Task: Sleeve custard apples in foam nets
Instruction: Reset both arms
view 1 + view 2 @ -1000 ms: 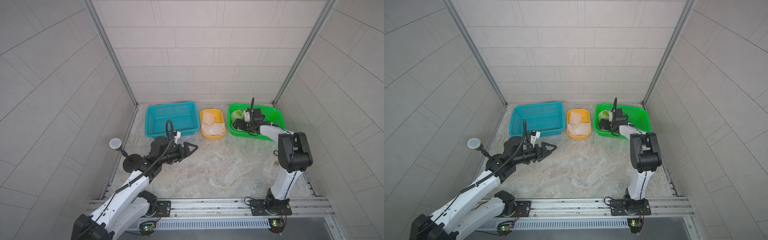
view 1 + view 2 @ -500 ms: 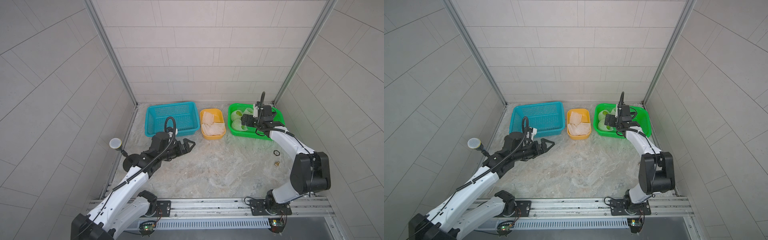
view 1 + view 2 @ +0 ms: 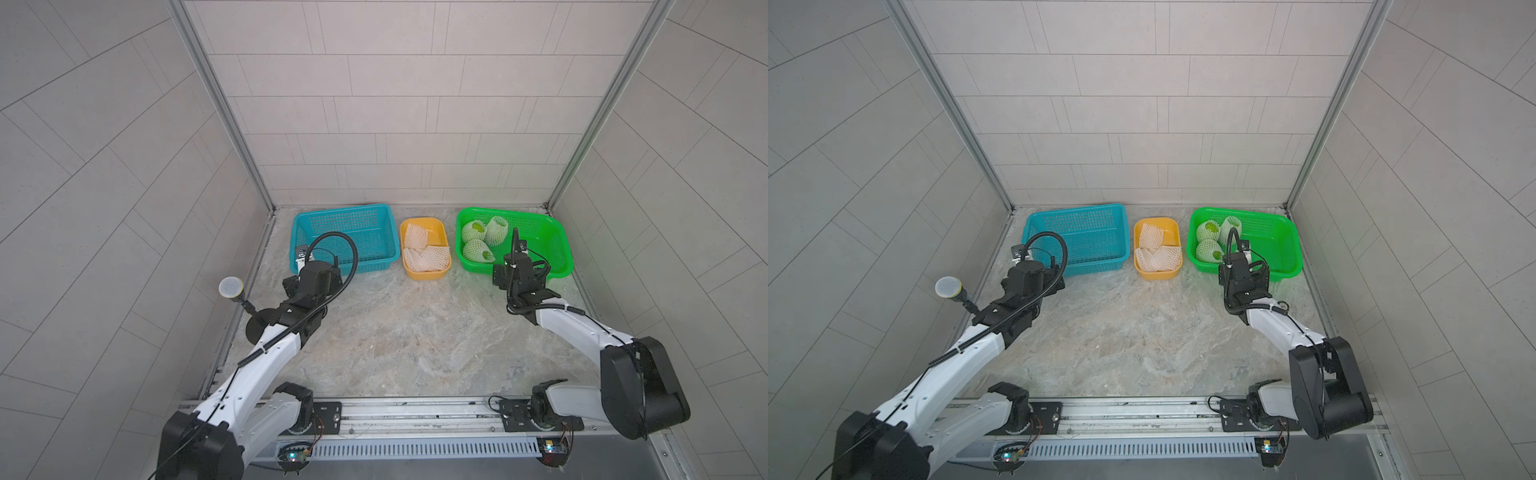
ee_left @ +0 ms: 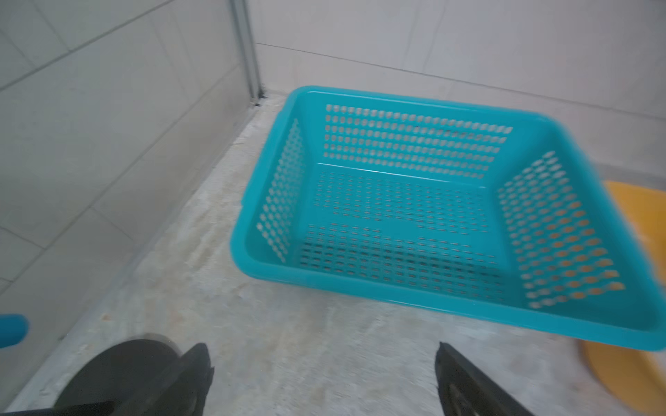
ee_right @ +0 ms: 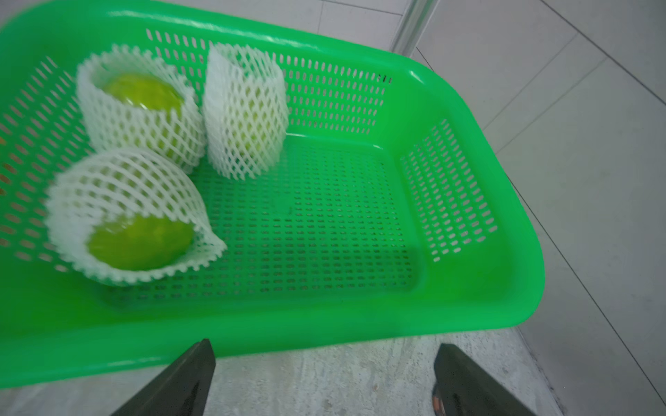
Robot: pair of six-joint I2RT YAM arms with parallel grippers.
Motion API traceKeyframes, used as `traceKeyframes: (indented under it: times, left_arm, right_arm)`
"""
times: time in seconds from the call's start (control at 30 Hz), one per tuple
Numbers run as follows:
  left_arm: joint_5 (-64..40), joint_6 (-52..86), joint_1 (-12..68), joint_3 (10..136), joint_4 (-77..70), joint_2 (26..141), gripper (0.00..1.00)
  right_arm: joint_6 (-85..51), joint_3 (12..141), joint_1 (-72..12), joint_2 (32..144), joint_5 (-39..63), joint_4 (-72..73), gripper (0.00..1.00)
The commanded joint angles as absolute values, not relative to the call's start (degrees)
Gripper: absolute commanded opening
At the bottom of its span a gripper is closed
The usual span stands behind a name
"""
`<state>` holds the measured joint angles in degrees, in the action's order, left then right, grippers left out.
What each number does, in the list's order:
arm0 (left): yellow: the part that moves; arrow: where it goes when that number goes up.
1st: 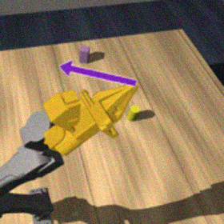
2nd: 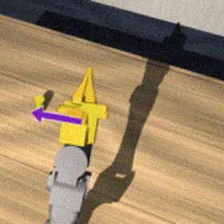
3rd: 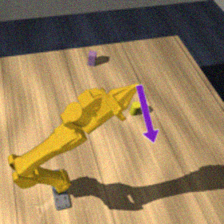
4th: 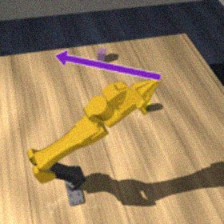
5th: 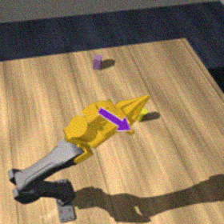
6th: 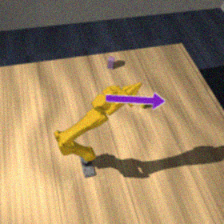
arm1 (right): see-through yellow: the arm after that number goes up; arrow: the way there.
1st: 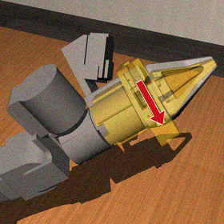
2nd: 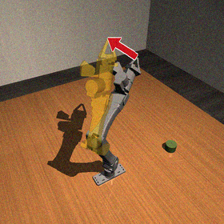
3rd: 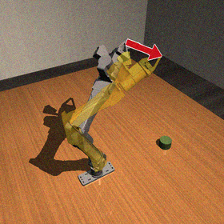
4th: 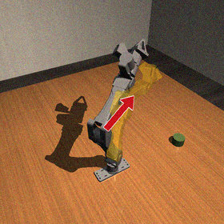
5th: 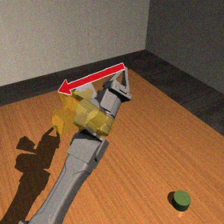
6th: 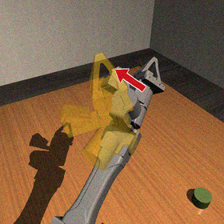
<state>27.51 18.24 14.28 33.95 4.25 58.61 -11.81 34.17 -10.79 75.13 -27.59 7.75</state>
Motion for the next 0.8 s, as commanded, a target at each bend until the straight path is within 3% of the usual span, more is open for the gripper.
traceKeyframes:
  times: [0.0, 0.1, 0.33, 0.4, 0.47, 0.53, 0.6, 0.77]
  left_arm:
    - [34.03, 11.9, 9.16, 32.35, -12.08, 65.77, 1.0]
    - [35.1, 11.21, 7.33, 31.9, -19.64, 75.14, 1.0]
    - [31.62, 5.21, 5.88, 23.76, -45.22, 84.57, 1.0]
    - [29.21, 3.24, 5.78, 20.62, -54.99, 87.51, 1.0]
    - [25.0, 2.89, 5.87, 19.87, -53.97, 88.03, 1.0]
    - [26.78, 3.24, 5.84, 19.69, -59.15, 91.03, 1.0]
    - [27.11, 2.5, 5.9, 22.49, -53.66, 91.27, 1.0]
    - [27.17, 1.62, 6.19, 21.6, -57.2, 92.1, 1.0]
  right_arm:
    - [-6.7, 28.14, -10.79, 78.18, -34.41, 25.13, 1.0]
    - [-5.06, 25.74, -10.75, 79.93, -34.71, 33.37, 1.0]
    - [-0.31, 16.93, -8.21, 83.26, -24.84, 55.71, 1.0]
    - [-1.68, 13.61, -5.92, 89.12, -20.51, 66.2, 1.0]
    - [-0.04, 12.23, -5.82, 93.96, -19.25, 78.3, 1.0]
    - [-0.96, 14.9, -5.78, 88.48, -18.43, 65.12, 1.0]
    - [-0.85, 19.73, -5.91, 88.92, -20.39, 55.11, 1.0]
    - [0.93, 17.36, -7.65, 91.18, -21.87, 63.91, 1.0]
